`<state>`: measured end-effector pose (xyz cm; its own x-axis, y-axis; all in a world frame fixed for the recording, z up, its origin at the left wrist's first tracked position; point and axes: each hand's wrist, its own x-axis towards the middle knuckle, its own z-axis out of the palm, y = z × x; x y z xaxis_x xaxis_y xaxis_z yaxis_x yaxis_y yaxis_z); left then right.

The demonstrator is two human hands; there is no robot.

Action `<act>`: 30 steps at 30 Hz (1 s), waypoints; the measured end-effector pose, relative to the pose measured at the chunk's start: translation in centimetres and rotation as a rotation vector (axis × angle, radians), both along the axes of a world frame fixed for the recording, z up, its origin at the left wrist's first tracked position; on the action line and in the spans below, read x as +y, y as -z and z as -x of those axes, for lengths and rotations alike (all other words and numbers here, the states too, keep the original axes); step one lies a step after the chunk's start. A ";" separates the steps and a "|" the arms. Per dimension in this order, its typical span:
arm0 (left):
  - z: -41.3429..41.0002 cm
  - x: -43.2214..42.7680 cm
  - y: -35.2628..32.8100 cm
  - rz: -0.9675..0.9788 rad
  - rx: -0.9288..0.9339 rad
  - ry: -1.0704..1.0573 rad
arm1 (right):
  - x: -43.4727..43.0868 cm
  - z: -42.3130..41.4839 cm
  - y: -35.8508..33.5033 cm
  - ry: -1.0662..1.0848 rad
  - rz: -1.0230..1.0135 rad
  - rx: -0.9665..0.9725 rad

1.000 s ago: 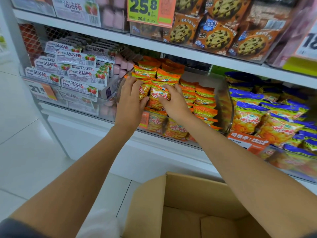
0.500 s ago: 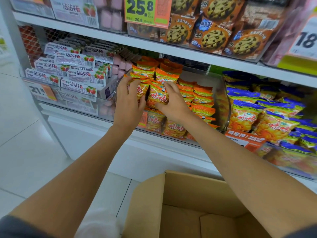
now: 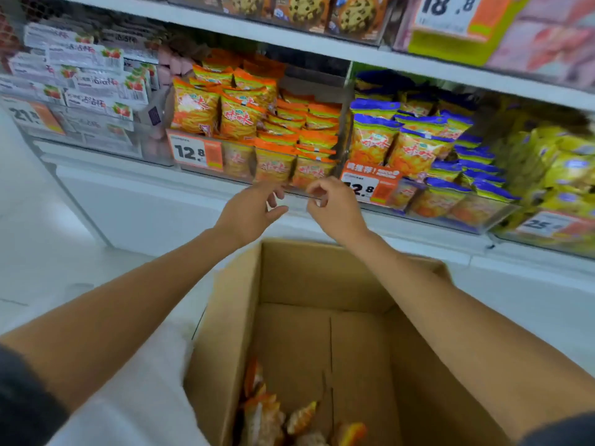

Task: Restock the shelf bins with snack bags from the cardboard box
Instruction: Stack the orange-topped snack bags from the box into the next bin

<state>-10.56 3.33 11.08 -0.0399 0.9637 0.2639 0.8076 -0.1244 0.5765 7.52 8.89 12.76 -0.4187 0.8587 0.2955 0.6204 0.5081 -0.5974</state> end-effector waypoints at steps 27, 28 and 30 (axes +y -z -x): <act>-16.8 -13.7 30.7 1.446 -0.118 0.221 | -12.5 -19.3 31.5 -0.023 1.059 -0.322; -16.9 -13.8 30.9 1.421 -0.085 0.235 | -12.5 -19.5 31.5 -0.009 1.062 -0.308; -16.9 -13.6 31.1 1.345 -0.074 0.217 | -12.5 -19.7 31.4 0.016 1.076 -0.280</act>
<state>6.36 -10.26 -19.98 0.1710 0.4610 -0.8708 0.8060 0.4429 0.3927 27.26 -3.60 -18.62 -0.3405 0.6161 -0.7102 0.8042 -0.2005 -0.5595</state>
